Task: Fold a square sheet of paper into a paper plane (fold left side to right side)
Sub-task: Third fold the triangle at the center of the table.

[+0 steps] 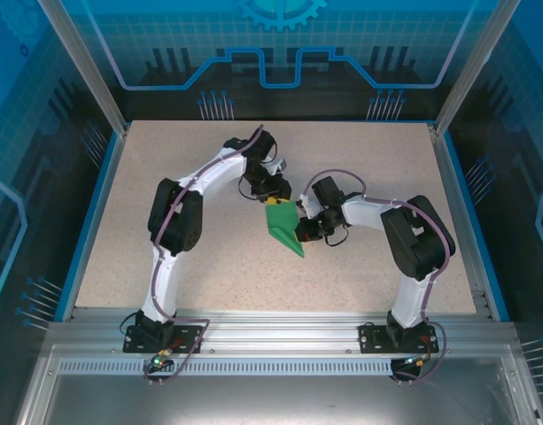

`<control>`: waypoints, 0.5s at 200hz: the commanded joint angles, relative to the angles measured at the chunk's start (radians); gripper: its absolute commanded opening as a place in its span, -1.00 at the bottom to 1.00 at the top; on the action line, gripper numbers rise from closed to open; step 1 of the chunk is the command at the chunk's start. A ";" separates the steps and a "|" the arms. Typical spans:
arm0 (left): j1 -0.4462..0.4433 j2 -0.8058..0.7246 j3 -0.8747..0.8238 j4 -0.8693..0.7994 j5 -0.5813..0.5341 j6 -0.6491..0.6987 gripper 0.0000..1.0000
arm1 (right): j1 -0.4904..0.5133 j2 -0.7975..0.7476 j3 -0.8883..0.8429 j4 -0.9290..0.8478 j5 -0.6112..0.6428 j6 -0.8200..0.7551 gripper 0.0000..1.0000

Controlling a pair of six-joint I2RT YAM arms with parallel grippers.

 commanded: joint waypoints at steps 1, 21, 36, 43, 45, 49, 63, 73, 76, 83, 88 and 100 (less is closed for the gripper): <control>0.003 -0.109 -0.107 0.006 0.072 -0.034 -0.33 | -0.010 0.051 -0.010 -0.055 0.027 -0.013 -0.96; -0.002 -0.163 -0.243 0.102 0.155 -0.095 -0.41 | -0.010 0.052 -0.011 -0.056 0.028 -0.015 -0.96; -0.009 -0.189 -0.315 0.164 0.195 -0.141 -0.43 | -0.009 0.052 -0.010 -0.056 0.029 -0.015 -0.96; -0.016 -0.197 -0.342 0.194 0.214 -0.161 -0.44 | -0.009 0.054 -0.008 -0.056 0.029 -0.015 -0.96; -0.018 -0.199 -0.348 0.201 0.219 -0.167 -0.44 | -0.009 0.055 -0.008 -0.056 0.029 -0.015 -0.96; -0.022 -0.200 -0.360 0.216 0.225 -0.179 -0.44 | -0.009 0.055 -0.008 -0.055 0.029 -0.015 -0.96; -0.037 -0.194 -0.385 0.252 0.242 -0.210 -0.46 | -0.007 0.057 -0.006 -0.058 0.027 -0.016 -0.96; -0.045 -0.184 -0.394 0.264 0.243 -0.227 -0.47 | -0.008 0.058 -0.005 -0.057 0.029 -0.017 -0.96; -0.047 -0.182 -0.396 0.264 0.243 -0.230 -0.47 | -0.007 0.058 -0.005 -0.058 0.028 -0.017 -0.96; -0.051 -0.173 -0.397 0.266 0.239 -0.238 -0.47 | -0.008 0.057 -0.005 -0.057 0.029 -0.017 -0.96; -0.056 -0.167 -0.399 0.265 0.238 -0.243 -0.47 | -0.008 0.057 -0.005 -0.058 0.030 -0.018 -0.96; -0.062 -0.158 -0.402 0.271 0.237 -0.251 -0.47 | -0.008 0.058 -0.006 -0.060 0.033 -0.019 -0.96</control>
